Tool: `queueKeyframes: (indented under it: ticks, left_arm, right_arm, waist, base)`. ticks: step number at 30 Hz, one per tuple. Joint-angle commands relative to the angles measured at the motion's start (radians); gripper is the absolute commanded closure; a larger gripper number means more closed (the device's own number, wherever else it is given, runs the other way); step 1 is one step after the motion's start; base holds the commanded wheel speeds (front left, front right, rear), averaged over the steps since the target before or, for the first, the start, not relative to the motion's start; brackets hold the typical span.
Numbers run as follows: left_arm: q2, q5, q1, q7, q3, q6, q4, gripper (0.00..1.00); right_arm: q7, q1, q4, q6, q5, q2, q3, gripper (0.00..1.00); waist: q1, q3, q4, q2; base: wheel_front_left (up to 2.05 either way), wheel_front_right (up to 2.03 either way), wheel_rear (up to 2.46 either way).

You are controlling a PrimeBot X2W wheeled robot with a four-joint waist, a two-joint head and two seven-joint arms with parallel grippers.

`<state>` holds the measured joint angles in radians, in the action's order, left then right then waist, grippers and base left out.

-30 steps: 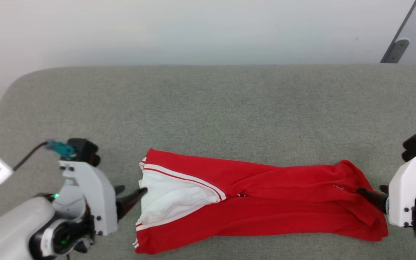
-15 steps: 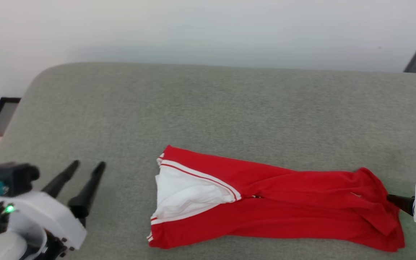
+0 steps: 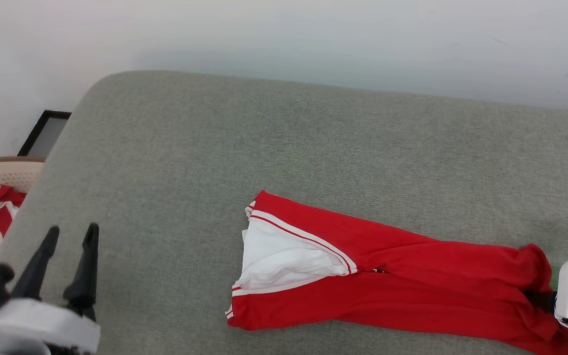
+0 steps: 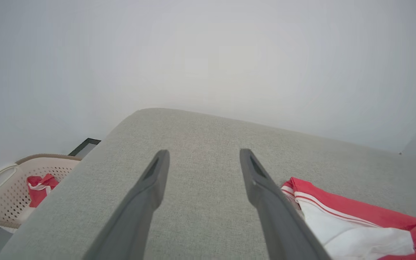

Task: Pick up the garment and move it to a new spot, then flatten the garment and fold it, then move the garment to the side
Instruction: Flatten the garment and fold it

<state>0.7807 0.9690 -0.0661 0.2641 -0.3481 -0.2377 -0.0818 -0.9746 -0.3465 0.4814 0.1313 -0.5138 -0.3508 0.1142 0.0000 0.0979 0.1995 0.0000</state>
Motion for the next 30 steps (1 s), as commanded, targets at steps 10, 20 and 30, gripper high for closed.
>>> queueKeyframes:
  ticks: [10,20,30]
  left_arm:
    - [-0.23,-0.172,0.16,-0.001,0.275,0.162,0.044,0.0]
    - [-0.317,-0.264,0.208,-0.001,0.371,0.258,0.08,0.0]
    - [-0.345,-0.294,0.223,-0.001,0.395,0.298,0.099,0.0]
  right_arm:
    - [0.068,-0.008,0.089,-0.001,-0.064,-0.006,-0.097,1.0]
    - [0.11,-0.031,0.15,-0.003,-0.057,-0.098,-0.062,1.0]
    - [0.171,-0.06,0.2,-0.002,0.032,-0.189,-0.006,1.0]
  waist:
    - [0.0,0.004,0.021,0.0]
    - [0.0,-0.012,0.014,0.0]
    - [0.0,-0.036,-0.027,0.0]
  base:
    - [0.0,0.0,0.0]
    - [0.0,0.0,0.0]
    - [0.0,0.0,0.0]
